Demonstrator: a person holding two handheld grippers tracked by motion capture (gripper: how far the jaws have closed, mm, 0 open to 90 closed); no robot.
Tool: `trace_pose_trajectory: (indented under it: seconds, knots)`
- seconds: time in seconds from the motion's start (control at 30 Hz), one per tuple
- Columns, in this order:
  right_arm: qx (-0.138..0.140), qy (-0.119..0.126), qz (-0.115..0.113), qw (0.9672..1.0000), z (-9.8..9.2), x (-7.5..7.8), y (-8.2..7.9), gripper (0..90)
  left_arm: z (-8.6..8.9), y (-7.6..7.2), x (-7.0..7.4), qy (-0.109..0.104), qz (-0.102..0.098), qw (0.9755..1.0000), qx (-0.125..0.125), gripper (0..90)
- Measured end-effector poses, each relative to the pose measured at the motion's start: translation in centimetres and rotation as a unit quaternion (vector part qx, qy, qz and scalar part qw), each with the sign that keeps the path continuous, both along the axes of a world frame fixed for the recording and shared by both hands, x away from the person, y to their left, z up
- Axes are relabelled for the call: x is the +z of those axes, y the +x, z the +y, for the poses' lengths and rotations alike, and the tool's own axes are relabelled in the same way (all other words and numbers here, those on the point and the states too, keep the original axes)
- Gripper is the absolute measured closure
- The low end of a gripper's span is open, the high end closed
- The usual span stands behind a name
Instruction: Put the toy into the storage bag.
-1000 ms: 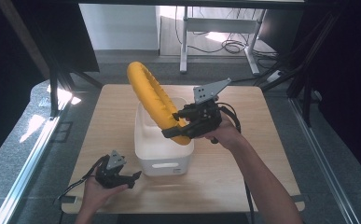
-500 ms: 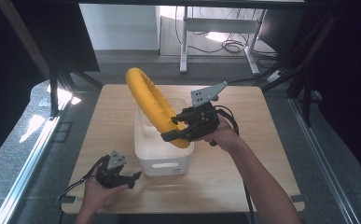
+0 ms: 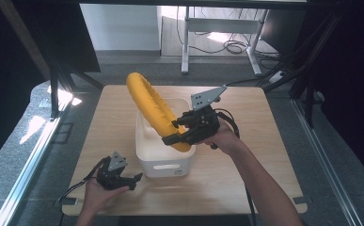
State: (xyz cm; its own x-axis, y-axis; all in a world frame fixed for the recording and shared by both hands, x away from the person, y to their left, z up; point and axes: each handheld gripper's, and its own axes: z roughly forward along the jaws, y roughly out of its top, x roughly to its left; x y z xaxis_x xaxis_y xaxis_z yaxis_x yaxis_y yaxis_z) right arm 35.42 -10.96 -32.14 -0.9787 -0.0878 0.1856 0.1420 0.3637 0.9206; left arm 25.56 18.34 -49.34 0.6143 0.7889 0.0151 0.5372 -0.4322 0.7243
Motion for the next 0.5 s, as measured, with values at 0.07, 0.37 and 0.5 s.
trace_pose_trajectory:
  seconds: [0.07,0.37,0.5]
  knots:
    - [0.001,-0.002,0.002,1.0,0.0,-0.2,0.0,51.1,0.0,0.0,0.0,0.0,0.0,1.0,0.0,14.7]
    - [0.004,-0.011,0.004,0.9999,0.2,-1.1,0.1,51.1,-0.1,0.0,-0.1,0.0,0.0,1.0,-0.001,14.7]
    - [0.005,-0.017,0.007,0.9998,0.4,-1.5,0.2,51.1,-0.1,0.0,-0.1,0.0,0.0,1.0,-0.001,14.7]
